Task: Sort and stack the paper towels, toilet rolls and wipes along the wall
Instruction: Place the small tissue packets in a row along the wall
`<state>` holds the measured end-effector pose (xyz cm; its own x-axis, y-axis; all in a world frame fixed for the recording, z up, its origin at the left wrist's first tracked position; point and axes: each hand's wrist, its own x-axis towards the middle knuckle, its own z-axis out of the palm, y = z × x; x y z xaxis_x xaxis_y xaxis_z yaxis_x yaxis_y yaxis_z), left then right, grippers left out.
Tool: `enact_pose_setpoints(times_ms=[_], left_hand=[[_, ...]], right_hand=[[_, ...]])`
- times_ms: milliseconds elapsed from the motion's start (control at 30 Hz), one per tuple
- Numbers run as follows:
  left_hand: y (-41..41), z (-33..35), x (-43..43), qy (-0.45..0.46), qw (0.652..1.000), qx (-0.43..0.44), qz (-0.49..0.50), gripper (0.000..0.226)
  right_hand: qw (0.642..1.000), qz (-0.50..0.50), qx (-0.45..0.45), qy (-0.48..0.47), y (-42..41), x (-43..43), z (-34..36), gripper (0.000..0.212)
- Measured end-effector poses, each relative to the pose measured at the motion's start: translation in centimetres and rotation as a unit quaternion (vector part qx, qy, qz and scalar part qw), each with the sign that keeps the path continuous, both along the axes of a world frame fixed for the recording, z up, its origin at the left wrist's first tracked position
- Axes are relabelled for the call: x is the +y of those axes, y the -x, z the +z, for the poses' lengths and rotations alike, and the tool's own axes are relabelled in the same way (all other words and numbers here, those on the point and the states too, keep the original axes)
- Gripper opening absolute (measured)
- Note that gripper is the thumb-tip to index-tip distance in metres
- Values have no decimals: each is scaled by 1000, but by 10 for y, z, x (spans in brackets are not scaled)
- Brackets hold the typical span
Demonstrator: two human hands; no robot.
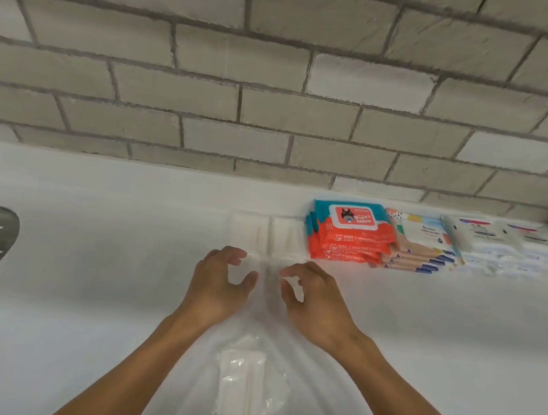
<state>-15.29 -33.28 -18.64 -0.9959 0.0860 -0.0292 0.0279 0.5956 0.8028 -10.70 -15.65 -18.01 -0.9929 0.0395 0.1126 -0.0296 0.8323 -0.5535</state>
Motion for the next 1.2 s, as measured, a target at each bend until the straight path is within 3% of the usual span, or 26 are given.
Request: enact_pose_setpoints(times_ms=[233, 500, 600, 733, 967, 1067, 1200], left_hand=[[-56, 3, -17, 18, 999, 9, -31, 37], [-101, -21, -35, 8, 998, -51, -27, 39], [-114, -28, -41, -18, 997, -75, -5, 37], [-126, -35, -43, -55, 995, -83, 27, 39], [-127, -32, -45, -101, 988, -103, 53, 42], [-126, -27, -42, -148, 978, -127, 78, 48], [-125, -21, -36, -310, 923, -200, 105, 45]], right_hand=[[999, 10, -26, 22, -61, -14, -11, 28], [990, -25, -139, 12, -101, -42, -28, 80], [986, -50, -157, -10, -106, -52, -34, 88], [986, -86, -135, 38, -107, -53, -39, 72], [983, -122, -61, 124, -109, -52, -33, 18], [958, -128, -68, 249, -105, -51, -25, 10], [911, -105, -87, 390, -102, -56, -16, 12]])
